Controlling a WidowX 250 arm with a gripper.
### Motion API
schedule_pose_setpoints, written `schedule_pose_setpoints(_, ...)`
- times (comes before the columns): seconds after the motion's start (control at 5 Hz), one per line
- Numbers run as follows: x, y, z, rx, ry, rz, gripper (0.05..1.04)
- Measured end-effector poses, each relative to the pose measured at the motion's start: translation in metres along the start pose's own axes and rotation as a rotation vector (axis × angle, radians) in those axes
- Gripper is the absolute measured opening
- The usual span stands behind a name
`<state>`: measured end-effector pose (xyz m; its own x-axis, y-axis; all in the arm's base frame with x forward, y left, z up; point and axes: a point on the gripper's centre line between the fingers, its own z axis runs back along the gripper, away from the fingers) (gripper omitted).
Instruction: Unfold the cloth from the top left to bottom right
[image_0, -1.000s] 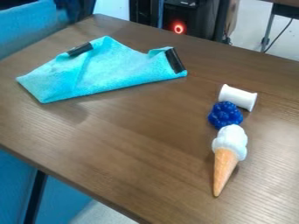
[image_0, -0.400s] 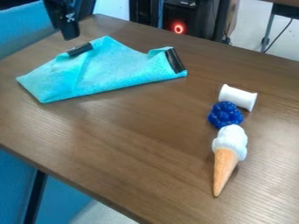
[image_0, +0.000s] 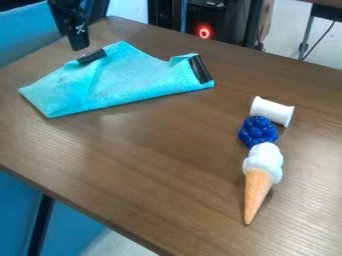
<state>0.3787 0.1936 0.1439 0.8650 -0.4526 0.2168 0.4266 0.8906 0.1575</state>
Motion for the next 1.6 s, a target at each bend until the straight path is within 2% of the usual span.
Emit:
schedule_pose_setpoints(0.4,0.012,0.000,-0.022,0.038,0.047,-0.024,1.001)
schedule_pose_setpoints(0.8,0.022,0.009,-0.029,0.051,0.065,-0.011,1.001)
schedule_pose_setpoints(1.2,0.024,0.008,-0.046,0.046,0.106,-0.004,1.001)
schedule_pose_setpoints(1.4,0.028,0.005,-0.045,0.058,0.112,-0.011,0.951)
schedule_pose_setpoints(1.6,0.027,0.005,-0.049,0.054,0.121,-0.015,0.676)
